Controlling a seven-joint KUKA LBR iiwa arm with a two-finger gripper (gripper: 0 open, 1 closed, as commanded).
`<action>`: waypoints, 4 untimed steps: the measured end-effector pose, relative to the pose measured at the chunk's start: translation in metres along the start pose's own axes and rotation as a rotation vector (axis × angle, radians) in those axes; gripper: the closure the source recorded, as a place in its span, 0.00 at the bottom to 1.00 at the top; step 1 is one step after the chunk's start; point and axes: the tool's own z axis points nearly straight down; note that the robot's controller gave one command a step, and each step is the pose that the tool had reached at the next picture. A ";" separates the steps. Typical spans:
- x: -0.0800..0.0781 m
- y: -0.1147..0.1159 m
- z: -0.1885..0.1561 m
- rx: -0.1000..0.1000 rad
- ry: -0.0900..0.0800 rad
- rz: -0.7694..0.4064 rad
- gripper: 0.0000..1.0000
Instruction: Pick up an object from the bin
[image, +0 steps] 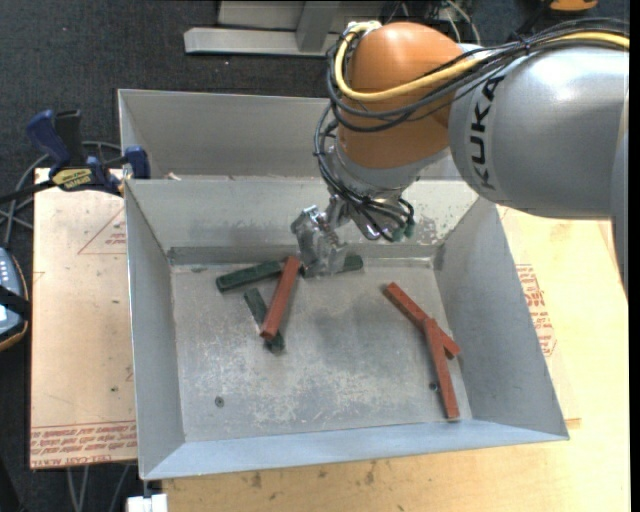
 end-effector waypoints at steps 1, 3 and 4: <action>0.003 0.022 0.080 -0.006 0.016 -0.098 1.00; -0.023 0.005 0.164 -0.004 0.005 -0.173 0.00; -0.026 0.005 0.156 -0.002 -0.004 -0.171 1.00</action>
Offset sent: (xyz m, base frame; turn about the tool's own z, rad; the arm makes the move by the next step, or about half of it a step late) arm -0.0097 0.0175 -0.0758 -0.0988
